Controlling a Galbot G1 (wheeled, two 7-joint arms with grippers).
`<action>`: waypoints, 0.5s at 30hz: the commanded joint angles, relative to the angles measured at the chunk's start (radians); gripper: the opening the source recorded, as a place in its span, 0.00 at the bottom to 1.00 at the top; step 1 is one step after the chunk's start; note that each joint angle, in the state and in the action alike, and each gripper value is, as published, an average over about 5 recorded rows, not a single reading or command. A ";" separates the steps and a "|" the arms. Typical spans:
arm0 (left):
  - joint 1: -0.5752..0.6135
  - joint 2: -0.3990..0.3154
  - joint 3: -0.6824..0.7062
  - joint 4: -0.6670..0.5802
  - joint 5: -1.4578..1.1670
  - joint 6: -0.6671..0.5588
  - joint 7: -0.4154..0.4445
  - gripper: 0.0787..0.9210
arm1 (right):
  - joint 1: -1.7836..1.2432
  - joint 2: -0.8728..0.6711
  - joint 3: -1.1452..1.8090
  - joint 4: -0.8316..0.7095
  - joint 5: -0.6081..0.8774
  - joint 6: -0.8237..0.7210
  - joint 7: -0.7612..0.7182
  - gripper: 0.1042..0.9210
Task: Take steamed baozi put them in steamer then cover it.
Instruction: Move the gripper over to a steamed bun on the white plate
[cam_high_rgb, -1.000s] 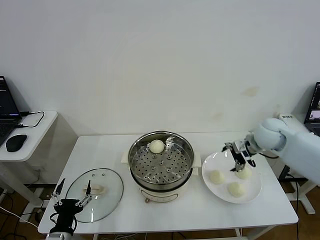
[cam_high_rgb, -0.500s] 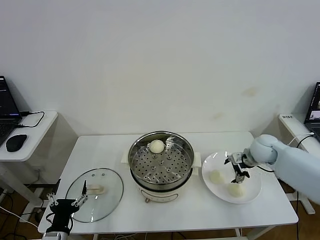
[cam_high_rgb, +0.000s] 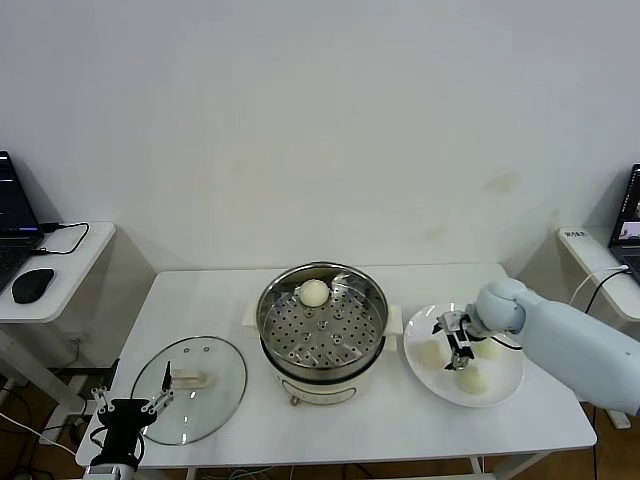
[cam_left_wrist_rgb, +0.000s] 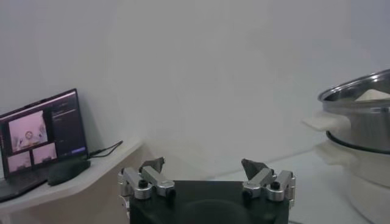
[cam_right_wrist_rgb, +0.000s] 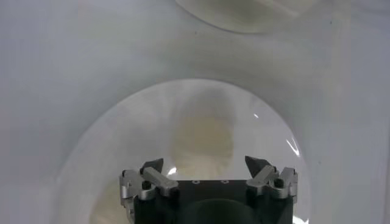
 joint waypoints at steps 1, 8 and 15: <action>0.000 0.000 -0.001 -0.002 0.000 0.000 0.000 0.88 | -0.012 0.031 0.007 -0.024 -0.006 -0.007 0.001 0.85; 0.000 -0.002 -0.001 -0.002 0.000 -0.001 -0.001 0.88 | -0.008 0.030 -0.002 -0.024 -0.009 -0.012 -0.016 0.69; -0.002 -0.001 -0.001 -0.007 -0.001 0.001 -0.001 0.88 | 0.010 0.021 -0.011 -0.016 0.000 -0.012 -0.030 0.58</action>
